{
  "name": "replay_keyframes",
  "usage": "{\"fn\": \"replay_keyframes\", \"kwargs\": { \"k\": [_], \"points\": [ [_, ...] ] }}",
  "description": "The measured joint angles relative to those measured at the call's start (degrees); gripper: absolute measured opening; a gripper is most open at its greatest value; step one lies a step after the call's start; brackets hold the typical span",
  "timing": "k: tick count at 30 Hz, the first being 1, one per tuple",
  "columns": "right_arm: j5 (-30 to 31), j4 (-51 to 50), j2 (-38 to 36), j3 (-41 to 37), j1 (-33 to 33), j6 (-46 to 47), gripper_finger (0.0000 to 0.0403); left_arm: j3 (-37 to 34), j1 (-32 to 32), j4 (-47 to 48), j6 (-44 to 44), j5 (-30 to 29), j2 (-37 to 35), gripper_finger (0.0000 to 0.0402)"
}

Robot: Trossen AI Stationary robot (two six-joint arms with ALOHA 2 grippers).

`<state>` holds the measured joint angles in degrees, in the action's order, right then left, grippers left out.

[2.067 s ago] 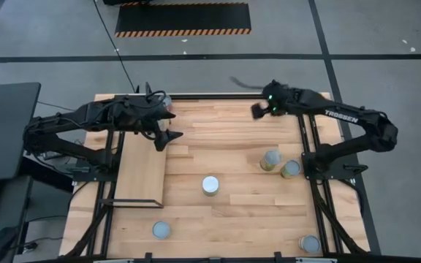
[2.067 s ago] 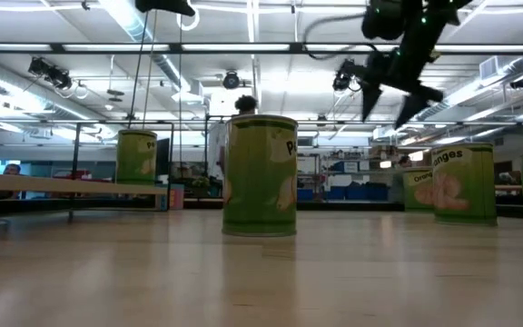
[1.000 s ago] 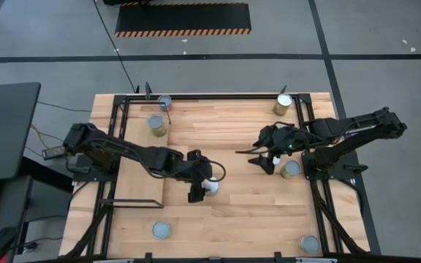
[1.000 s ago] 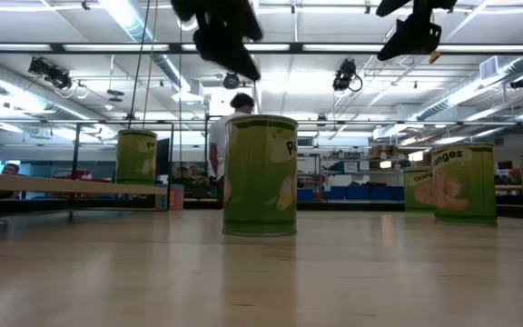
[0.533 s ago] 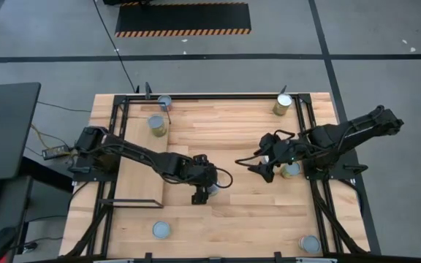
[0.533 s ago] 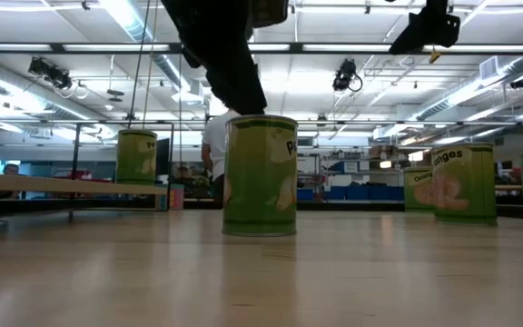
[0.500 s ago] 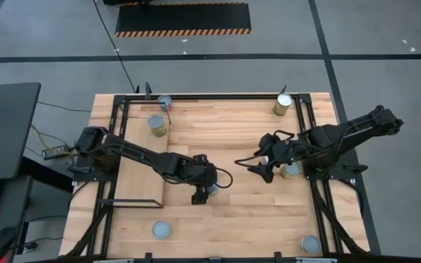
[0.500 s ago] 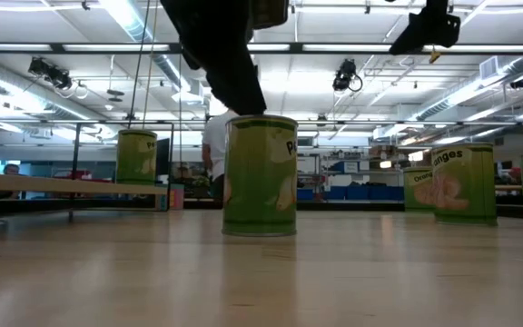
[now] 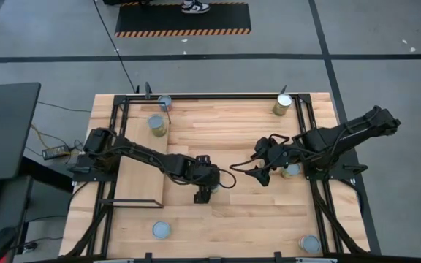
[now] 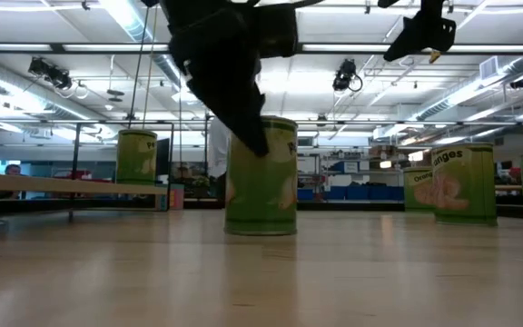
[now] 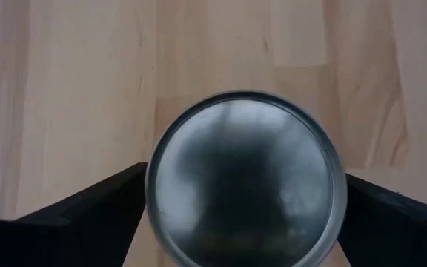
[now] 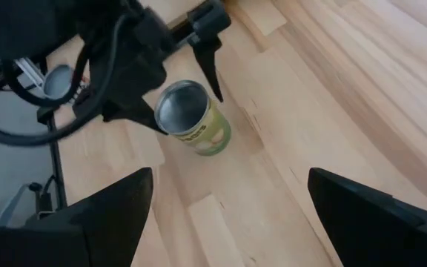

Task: Pick and place cans onto a shelf
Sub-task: Put the canned pears on the shelf aligned with the other canned pears

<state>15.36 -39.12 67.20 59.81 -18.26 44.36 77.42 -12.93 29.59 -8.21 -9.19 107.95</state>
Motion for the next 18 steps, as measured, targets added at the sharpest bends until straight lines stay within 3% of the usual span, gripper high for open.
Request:
{"fn": "replay_keyframes", "kwargs": {
  "k": [6, 10, 18],
  "points": [
    [0.0, -0.4, -1.5, 0.0, 0.6, -4.6, 0.0367, 0.0, 1.2, 0.4, 0.3, -1.0, -0.5, 0.0319],
    [0.0, -0.8, -4.0, 0.0, 2.0, -8.6, 0.0367, 0.2, 2.0, 3.1, -0.1, 0.1, -3.9, 0.0314],
    [0.2, -0.5, -7.3, 0.0, 7.1, -16.1, 0.0367, 7.3, 5.9, 32.3, -0.1, -0.3, -19.6, 0.0314]
  ]
}}
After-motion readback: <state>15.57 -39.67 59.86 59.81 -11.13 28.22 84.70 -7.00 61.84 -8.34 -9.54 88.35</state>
